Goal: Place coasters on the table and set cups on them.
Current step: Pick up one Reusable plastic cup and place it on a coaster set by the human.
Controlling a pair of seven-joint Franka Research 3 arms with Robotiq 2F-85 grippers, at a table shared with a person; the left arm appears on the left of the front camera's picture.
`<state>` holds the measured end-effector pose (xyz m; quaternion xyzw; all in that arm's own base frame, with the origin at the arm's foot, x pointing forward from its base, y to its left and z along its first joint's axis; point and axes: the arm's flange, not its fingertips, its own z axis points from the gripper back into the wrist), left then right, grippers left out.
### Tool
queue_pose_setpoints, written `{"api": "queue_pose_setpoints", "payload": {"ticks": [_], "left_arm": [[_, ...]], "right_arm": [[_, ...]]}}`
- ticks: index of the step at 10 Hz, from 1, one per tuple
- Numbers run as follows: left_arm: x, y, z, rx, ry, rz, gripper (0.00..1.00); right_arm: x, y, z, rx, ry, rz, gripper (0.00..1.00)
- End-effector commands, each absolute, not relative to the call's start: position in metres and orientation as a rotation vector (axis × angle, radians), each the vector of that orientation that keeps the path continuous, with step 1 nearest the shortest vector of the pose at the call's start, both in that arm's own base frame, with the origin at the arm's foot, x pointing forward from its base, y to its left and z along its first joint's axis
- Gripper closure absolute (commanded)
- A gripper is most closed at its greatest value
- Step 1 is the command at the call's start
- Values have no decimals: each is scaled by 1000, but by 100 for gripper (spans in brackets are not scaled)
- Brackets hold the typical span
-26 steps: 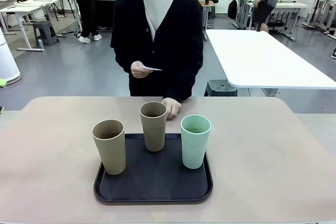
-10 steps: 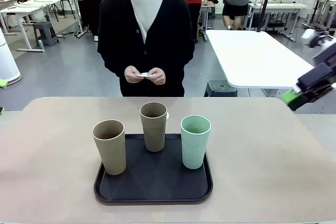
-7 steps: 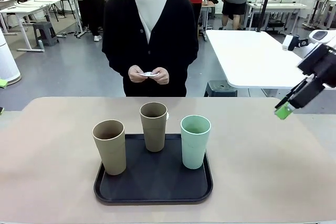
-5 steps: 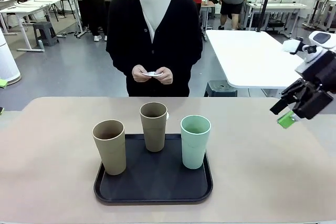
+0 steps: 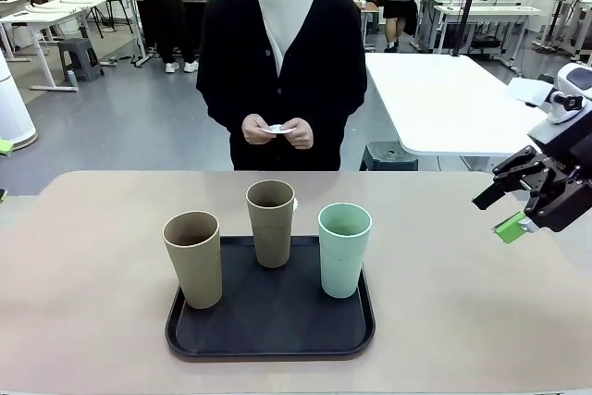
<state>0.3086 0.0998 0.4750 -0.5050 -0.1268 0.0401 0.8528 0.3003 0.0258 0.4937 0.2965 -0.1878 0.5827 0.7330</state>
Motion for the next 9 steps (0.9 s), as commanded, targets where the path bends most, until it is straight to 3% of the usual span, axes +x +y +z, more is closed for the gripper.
{"api": "queue_pose_setpoints", "payload": {"ticks": [1,3,4,6,9], "left_arm": [[308,101,475,-1070,-271,86,0],[308,101,475,-1070,-271,86,0],[308,101,475,-1070,-271,86,0],[308,101,475,-1070,-271,86,0],[308,101,475,-1070,-271,86,0]], "right_arm": [[303,25,495,644,-402,1276,0],[301,25,495,650,-415,1281,0],[295,18,489,591,-577,1432,0],[297,19,448,522,-844,1517,0],[312,18,401,757,-969,1468,0]]}}
